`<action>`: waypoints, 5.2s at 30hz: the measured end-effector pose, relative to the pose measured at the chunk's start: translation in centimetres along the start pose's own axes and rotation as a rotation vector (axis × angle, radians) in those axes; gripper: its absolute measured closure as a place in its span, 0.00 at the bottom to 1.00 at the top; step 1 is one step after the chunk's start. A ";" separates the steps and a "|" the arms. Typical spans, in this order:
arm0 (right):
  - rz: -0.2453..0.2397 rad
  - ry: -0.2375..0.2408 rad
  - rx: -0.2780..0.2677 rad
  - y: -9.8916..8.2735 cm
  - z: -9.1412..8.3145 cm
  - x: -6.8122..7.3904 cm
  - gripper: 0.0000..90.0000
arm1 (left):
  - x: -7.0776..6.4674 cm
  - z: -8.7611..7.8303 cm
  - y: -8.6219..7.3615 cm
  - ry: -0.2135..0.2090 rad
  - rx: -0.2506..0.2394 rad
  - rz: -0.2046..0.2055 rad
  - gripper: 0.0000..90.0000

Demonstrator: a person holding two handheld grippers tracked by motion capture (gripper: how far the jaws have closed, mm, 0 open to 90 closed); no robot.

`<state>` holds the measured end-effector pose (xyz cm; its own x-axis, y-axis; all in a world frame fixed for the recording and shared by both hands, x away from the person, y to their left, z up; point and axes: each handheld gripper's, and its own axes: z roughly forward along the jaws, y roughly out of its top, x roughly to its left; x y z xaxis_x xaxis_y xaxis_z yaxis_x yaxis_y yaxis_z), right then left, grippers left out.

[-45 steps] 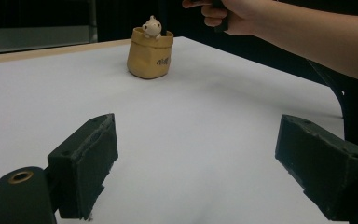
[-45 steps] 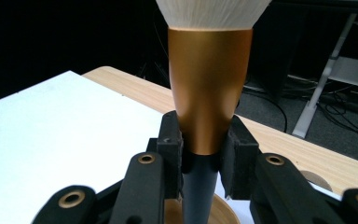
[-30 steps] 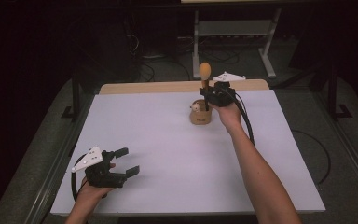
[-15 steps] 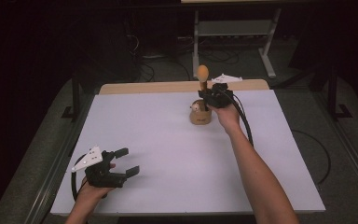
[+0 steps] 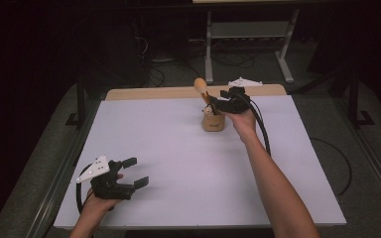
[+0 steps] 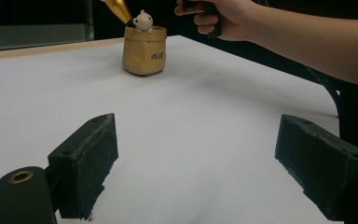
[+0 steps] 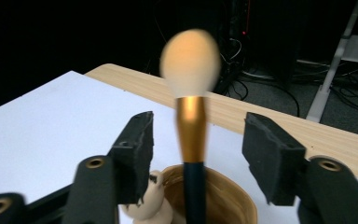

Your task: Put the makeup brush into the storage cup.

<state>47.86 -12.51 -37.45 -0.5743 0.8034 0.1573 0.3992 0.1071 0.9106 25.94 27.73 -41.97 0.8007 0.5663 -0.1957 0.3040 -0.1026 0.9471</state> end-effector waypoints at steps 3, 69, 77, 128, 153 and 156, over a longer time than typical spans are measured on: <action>0.002 0.003 0.004 0.1 -0.3 0.1 0.42 | 0.0 0.0 0.0 -0.002 0.003 0.012 0.14; -0.072 0.116 0.000 -4.6 -8.5 2.6 0.05 | 0.1 0.2 -0.1 -0.007 -0.003 -0.010 0.14; -0.065 0.109 -0.004 -5.7 -10.1 2.4 0.05 | 0.1 -0.1 -0.2 0.000 -0.004 -0.008 0.14; -0.023 0.068 -0.064 -13.0 -20.0 2.5 0.05 | -0.2 -0.4 -0.2 -0.002 -0.004 0.000 0.14; -0.062 0.046 0.008 -15.5 -21.2 3.1 0.05 | -0.2 -0.3 -0.1 -0.002 0.000 0.018 0.14; -0.067 0.046 0.011 -15.5 -21.1 3.1 0.05 | -0.2 -0.4 -0.1 0.000 0.001 0.017 0.14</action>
<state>24.81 -24.02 -42.96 -0.6320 0.7666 0.1132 0.3664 0.1669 0.9153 25.52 27.91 -41.95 0.8060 0.5641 -0.1792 0.2903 -0.1129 0.9502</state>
